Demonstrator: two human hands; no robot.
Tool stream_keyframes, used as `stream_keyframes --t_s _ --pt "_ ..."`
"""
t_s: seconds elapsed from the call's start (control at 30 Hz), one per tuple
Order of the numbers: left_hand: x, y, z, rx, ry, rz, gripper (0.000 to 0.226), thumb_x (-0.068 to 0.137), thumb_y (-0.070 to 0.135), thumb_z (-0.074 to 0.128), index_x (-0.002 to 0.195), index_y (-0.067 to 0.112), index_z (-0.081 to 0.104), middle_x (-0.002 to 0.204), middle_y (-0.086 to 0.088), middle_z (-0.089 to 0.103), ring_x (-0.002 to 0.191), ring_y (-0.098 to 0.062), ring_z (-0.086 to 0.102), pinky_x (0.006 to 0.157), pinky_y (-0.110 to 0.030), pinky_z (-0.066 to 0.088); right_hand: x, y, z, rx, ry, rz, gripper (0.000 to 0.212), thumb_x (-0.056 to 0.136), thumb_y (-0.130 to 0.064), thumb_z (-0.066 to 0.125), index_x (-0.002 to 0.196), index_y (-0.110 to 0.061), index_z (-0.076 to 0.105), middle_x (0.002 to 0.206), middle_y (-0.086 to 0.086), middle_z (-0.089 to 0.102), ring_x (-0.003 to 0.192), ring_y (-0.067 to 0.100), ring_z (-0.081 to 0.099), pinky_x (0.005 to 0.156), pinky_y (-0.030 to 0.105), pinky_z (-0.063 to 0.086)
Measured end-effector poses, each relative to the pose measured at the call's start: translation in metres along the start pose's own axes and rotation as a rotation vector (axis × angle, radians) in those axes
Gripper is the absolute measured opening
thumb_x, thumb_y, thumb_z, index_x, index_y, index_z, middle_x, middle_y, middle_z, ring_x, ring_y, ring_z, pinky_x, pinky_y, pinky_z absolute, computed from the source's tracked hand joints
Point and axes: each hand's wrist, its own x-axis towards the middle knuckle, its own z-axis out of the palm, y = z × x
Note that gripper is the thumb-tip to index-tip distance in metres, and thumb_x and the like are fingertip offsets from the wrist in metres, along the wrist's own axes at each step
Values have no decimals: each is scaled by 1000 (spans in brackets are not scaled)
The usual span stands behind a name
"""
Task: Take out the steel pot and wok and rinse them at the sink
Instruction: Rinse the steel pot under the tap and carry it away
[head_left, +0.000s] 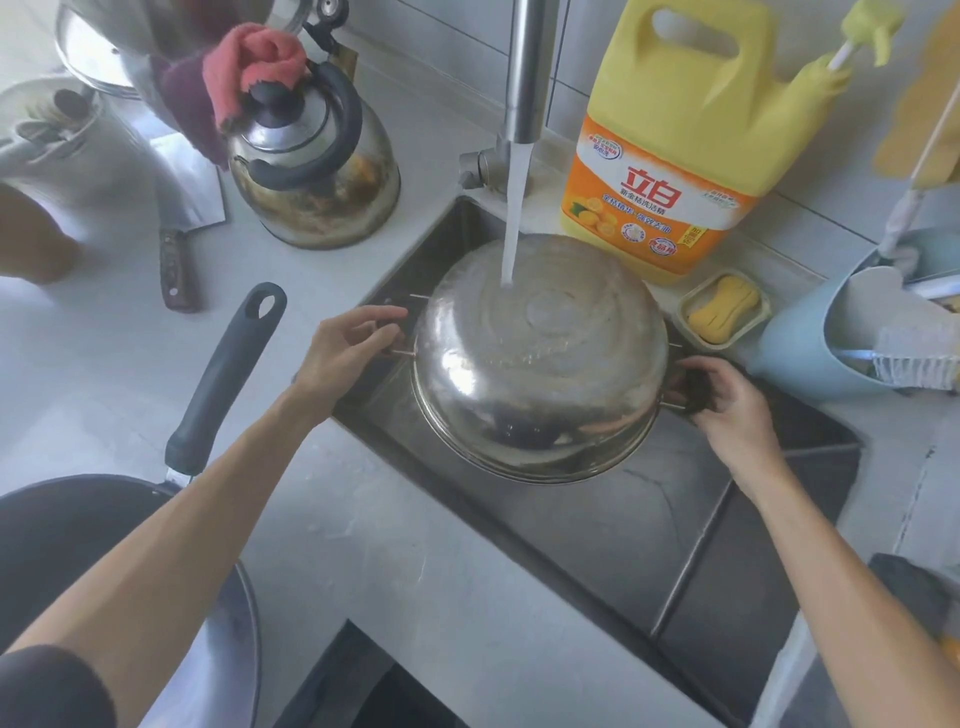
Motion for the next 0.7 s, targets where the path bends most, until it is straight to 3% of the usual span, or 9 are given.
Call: stream_keyframes --t_s 0.1,0.2,0.3,0.37,0.43,0.53,0.7 --pt "0 16 -3 -12 78 87 16 93 15 57 99 24 69 87 -13 65 72 -5 65 74 -17 52 -3 0 -7 116 -187 81 54 79 24 49 112 -18 60 91 -14 74 90 1 67 78 11 51" --pt "3 33 -5 38 113 164 15 92 20 58 95 28 70 90 -13 68 75 -11 61 73 -19 51 -6 4 -6 426 -287 235 51 86 16 35 104 -18 70 92 -3 73 88 12 66 73 19 54" --pt "2 42 -5 95 92 197 17 91 17 58 88 30 69 87 -13 69 68 -7 58 73 -30 52 -6 8 -2 631 -234 324 44 91 -1 32 97 -13 75 90 4 72 82 15 65 69 21 54" --pt "1 41 -3 152 69 170 17 90 20 58 84 32 68 78 -14 67 64 -10 57 75 -40 52 -3 9 -2 601 -180 277 25 90 -9 48 105 -9 68 86 3 72 76 13 62 65 19 52" --pt "-2 33 -2 170 40 98 14 86 30 57 82 37 68 76 -14 70 66 -16 62 80 -46 53 1 6 -7 576 -129 213 37 75 -21 66 110 -9 64 84 0 72 71 8 62 64 17 51" --pt "-9 16 2 198 -7 -10 14 80 45 54 85 43 68 82 -8 74 82 -27 69 87 -52 52 7 -7 -20 500 -89 118 54 66 -41 74 113 -14 65 96 -3 73 88 8 64 74 16 50" --pt "-18 -4 10 188 -48 -67 14 90 26 58 90 36 66 90 -8 73 88 -17 66 96 -39 49 7 -28 -30 293 -118 39 50 61 -47 74 108 -30 67 97 -16 72 92 -1 61 70 9 49"
